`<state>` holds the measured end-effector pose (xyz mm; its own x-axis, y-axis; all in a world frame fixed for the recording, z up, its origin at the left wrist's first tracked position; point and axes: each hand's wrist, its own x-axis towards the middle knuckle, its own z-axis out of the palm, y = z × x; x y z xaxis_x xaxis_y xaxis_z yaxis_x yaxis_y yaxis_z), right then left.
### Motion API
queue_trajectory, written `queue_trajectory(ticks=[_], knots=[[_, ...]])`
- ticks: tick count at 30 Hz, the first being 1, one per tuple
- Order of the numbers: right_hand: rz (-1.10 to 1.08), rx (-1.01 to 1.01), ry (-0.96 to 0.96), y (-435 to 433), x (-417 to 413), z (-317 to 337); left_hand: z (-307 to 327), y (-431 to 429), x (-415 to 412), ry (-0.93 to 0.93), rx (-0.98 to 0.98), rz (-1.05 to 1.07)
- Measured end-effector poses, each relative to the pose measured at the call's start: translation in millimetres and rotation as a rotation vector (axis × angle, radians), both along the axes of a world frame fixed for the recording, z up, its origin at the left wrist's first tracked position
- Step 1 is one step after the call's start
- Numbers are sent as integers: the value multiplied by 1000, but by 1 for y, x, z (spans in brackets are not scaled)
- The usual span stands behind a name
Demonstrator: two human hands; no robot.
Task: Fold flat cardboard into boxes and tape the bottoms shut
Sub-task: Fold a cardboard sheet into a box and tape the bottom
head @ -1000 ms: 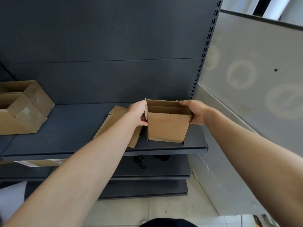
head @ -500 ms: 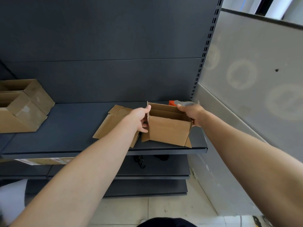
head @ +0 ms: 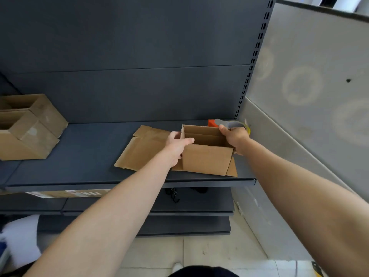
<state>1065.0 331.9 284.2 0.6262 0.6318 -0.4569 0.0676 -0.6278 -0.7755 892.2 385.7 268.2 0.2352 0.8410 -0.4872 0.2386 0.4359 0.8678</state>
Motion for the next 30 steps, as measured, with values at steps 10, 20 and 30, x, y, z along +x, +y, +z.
queue_trajectory(ticks=[10, 20, 30], knots=[[-34, -6, 33, 5, 2, -4, -21, 0, -5, -50, 187, 8], [-38, -3, 29, 10, 3, -7, -16, -5, -6, -36, 104, -286], [-21, 205, 585, -19, 29, -4, -17, 2, -8, -12, -23, -375]])
